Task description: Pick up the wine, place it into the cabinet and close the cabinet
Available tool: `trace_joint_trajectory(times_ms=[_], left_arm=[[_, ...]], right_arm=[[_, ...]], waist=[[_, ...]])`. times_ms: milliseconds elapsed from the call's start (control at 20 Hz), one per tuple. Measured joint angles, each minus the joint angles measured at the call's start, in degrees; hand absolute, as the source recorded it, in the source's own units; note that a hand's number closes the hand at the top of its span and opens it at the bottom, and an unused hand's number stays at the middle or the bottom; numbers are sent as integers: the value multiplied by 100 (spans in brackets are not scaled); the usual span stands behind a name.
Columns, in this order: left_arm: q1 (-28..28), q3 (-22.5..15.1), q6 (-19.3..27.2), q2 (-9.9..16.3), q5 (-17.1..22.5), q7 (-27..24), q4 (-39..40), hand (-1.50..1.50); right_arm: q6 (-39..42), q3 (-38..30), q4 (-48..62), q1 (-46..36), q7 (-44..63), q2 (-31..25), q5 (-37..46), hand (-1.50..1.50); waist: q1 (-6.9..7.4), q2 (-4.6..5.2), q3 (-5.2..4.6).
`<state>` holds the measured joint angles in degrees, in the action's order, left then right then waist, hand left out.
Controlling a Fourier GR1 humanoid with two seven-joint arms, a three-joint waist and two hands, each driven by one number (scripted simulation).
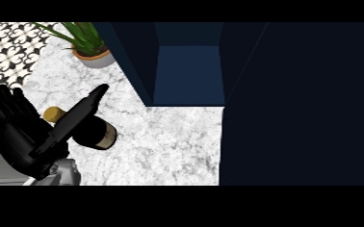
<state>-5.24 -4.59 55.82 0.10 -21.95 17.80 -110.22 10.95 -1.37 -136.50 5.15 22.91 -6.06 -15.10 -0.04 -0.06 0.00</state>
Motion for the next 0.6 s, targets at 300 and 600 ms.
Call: trace_joint_trajectory(times_ms=[300, 600], left_arm=[[525, -37, 33, 1, 404, -392, -59, -150], [1141, 10, -8, 15, 1040, -920, -175, -150]], right_arm=[[50, 95, 66, -17, -96, 95, 111, -150], [-43, 187, -41, -68, 90, 152, 168, -150]], waist=[[3, 1, -2], [9, 0, -3]])
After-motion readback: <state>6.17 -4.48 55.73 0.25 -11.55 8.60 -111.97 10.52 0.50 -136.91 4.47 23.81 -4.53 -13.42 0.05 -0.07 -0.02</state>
